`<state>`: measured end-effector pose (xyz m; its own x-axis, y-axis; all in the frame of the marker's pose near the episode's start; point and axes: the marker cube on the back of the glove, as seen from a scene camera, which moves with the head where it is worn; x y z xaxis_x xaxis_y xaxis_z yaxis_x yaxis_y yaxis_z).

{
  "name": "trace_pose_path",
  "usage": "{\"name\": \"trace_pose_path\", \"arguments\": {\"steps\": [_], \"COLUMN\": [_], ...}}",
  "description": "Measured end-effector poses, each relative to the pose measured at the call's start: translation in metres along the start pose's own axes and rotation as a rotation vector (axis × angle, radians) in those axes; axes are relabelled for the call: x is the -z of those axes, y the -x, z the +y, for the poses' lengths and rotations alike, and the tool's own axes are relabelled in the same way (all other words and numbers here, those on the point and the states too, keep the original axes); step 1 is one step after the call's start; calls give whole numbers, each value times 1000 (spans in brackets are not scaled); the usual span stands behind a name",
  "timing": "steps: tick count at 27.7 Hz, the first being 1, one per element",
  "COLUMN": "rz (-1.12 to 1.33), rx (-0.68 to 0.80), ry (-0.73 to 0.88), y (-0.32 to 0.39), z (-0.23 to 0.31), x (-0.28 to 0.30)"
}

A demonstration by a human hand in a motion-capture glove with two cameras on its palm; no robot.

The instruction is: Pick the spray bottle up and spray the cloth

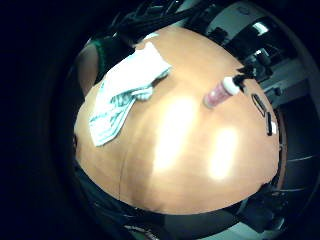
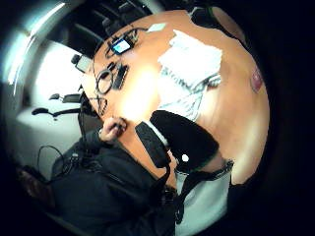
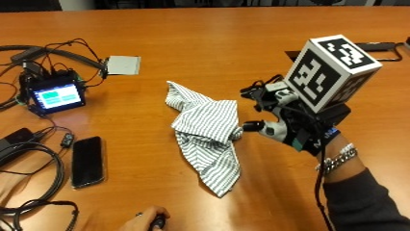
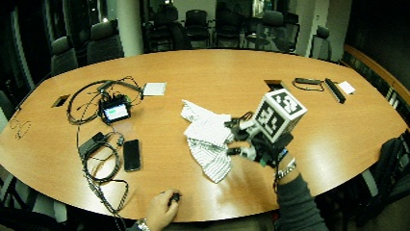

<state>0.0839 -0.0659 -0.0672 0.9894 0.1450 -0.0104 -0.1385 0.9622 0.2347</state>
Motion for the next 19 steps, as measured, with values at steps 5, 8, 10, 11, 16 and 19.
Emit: {"name": "trace_pose_path", "arguments": {"steps": [5, 8, 10, 11, 16, 19], "rz": [-18, -84, -141, -169, -286, -363], "rx": [-62, -124, -174, -200, -334, -428], "ry": [-69, -127, -156, -167, -205, -221], "y": [-38, -62, -80, -88, -132, -158], "z": [-30, -46, -55, -58, -69, -69], "x": [19, 25, 26, 25, 17, 4]}}
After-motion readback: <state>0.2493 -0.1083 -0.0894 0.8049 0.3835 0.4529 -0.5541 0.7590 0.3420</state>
